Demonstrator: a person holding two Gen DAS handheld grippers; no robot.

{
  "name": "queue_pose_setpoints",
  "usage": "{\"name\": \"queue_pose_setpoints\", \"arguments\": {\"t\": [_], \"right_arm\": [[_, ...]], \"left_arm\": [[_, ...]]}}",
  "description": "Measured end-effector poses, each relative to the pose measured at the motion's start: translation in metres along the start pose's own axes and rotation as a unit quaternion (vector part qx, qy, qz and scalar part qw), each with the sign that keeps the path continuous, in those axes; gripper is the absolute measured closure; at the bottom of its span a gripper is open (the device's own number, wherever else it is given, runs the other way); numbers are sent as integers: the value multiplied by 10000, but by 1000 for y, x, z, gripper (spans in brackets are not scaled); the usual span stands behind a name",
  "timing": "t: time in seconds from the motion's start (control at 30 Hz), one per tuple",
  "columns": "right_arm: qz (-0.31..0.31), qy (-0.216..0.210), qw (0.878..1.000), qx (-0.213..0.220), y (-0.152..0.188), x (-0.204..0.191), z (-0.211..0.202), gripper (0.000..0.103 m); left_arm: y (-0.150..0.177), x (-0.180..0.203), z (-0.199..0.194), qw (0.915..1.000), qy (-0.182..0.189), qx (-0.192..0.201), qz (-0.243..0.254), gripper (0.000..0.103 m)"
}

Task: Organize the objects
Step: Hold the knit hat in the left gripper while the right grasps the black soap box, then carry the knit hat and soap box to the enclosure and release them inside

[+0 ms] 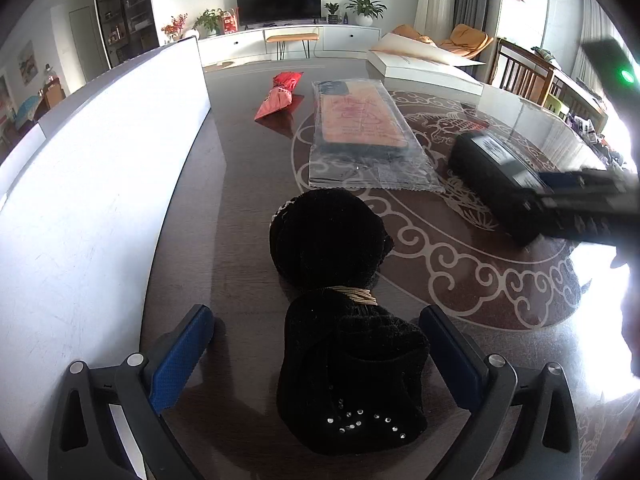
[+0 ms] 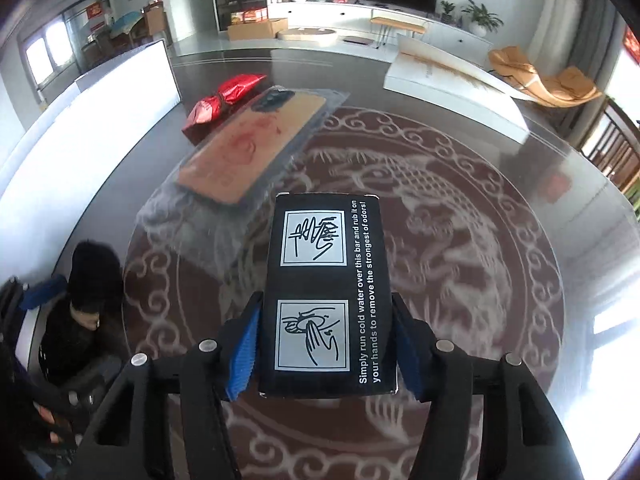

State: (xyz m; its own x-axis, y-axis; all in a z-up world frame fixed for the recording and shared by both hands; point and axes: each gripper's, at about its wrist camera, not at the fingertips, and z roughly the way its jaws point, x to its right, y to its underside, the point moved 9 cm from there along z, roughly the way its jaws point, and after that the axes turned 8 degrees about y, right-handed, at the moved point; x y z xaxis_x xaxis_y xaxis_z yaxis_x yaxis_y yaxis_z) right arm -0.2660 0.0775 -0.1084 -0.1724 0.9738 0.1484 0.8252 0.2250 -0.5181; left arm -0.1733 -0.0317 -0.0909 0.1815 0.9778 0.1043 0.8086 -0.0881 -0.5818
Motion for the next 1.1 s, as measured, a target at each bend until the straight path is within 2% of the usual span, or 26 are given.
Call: {"name": "queue_pose_setpoints", "arguments": {"t": [0.17,0.23,0.27,0.3,0.4,1.1], "right_arm": [[512,147,9980,347,71,-5,-45,42],[602,137,9973,408,86,-9,-50,31],[619,143,9973,378,88,-8,-47,12],[605,165,9975,327,90,-9,-43,3],[587,166,9977,286,90,-8,-37,0],[547,184,9980,275,86,-10,-33,0]], "left_arm": [[0,0,0,10000,0,-1,0,0],[0,0,0,10000,0,0,-1,0],[0,0,0,10000,0,0,0,0],[0,0,0,10000,0,0,0,0],[0,0,0,10000,0,0,0,0],[-1,1,1,10000,-1,-1,0,0]]}}
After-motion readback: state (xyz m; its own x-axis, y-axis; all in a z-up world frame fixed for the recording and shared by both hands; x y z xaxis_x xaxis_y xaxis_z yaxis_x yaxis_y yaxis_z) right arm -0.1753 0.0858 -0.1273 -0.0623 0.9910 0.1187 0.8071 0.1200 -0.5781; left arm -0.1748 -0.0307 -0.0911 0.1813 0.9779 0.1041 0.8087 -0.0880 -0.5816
